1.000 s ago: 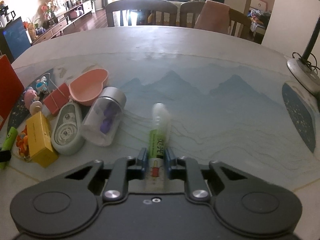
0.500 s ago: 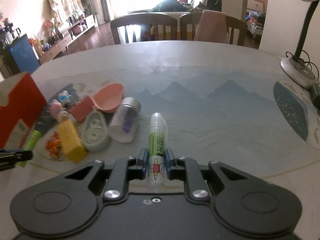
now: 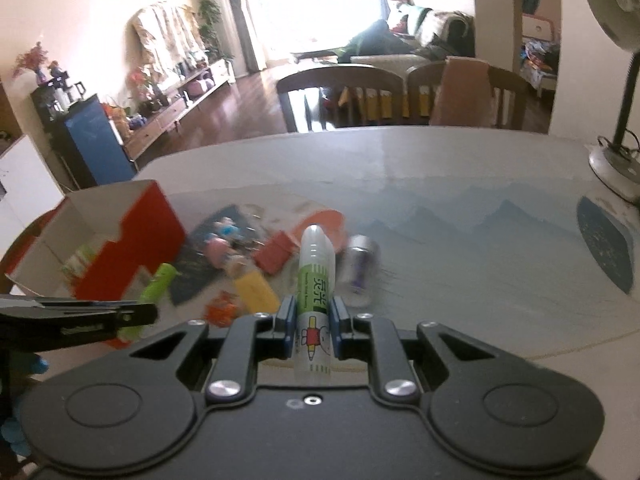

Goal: Organize rigid objects
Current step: 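Carry the marker and glue stick into the box and open both tools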

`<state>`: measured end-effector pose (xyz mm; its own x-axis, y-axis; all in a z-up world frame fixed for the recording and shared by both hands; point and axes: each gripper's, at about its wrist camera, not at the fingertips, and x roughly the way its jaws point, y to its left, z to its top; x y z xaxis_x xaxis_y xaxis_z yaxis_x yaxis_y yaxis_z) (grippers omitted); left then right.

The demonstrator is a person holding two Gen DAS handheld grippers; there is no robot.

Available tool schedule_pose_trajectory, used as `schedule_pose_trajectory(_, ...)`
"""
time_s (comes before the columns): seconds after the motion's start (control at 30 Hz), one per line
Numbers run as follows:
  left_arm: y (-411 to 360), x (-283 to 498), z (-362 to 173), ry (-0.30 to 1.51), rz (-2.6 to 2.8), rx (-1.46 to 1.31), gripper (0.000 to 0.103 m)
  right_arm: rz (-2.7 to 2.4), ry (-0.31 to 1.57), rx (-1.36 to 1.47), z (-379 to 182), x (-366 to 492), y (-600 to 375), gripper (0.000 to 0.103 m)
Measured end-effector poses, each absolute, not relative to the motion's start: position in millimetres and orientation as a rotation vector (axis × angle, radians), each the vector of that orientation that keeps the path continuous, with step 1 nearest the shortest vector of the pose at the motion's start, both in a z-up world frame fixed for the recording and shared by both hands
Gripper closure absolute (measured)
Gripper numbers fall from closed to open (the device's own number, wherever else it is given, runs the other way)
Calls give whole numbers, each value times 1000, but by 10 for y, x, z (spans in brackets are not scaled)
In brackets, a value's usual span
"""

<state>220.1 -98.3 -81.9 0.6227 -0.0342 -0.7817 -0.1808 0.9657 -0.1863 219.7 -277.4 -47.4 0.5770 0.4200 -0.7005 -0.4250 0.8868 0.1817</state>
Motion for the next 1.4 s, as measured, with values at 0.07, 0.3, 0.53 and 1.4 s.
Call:
schedule_pose_trajectory(0.07,-940,2175,-759,887,74,-260,87,509,810,-3,-412,2155,-2675,86)
schedule_pose_trajectory(0.3,-668,2082,-559,852,49,-283,87,560,790,12,-242,2045,-2253,86)
schedule_pose_trajectory(0.53,-250,1980,-394,821,62,-298,87,602,768,10,-150,1958,-1751,86)
schedule_pose_trajectory(1.4,1242,2015,-651,925,87,-226,87,671,849,-108,-484,2085,3,86)
